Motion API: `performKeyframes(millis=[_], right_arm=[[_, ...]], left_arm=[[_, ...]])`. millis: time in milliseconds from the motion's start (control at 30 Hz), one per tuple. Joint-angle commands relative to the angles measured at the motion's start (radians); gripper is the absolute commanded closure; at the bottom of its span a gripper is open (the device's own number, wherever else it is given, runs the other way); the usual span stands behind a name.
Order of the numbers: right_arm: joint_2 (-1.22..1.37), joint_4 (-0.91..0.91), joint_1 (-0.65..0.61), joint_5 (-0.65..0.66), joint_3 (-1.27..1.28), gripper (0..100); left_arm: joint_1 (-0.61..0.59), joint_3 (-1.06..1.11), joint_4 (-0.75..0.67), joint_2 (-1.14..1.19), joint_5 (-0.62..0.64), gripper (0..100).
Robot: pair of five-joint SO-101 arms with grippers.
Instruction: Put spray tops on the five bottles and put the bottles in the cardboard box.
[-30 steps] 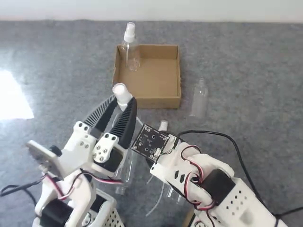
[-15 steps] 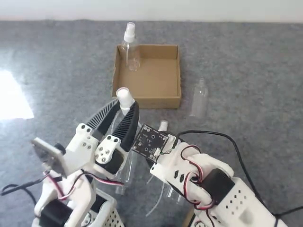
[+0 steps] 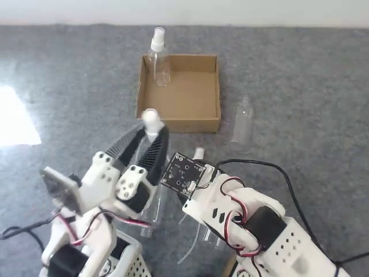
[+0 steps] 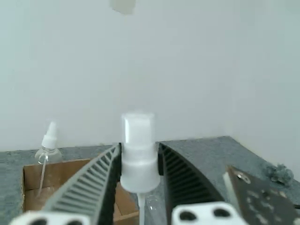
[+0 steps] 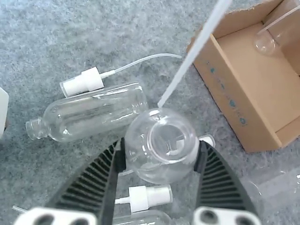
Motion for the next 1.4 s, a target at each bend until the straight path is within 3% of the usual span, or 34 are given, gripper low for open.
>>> performKeyframes(millis=[0,233,1367], right_arm=[[-0.035,-0.019,-0.01,0.011,-0.023,86.6],[-0.035,-0.021,-0.085,0.046,-0.023,86.6],[-0.025,-0.15,-0.03,0.081,0.058,86.6]], left_arm=[[-0.051,-0.041,0.002,-0.095,0.012,99],[-0.061,-0.039,-0.003,-0.081,0.077,99],[-0.02,-0.114,0.066,-0.083,0.075,99]])
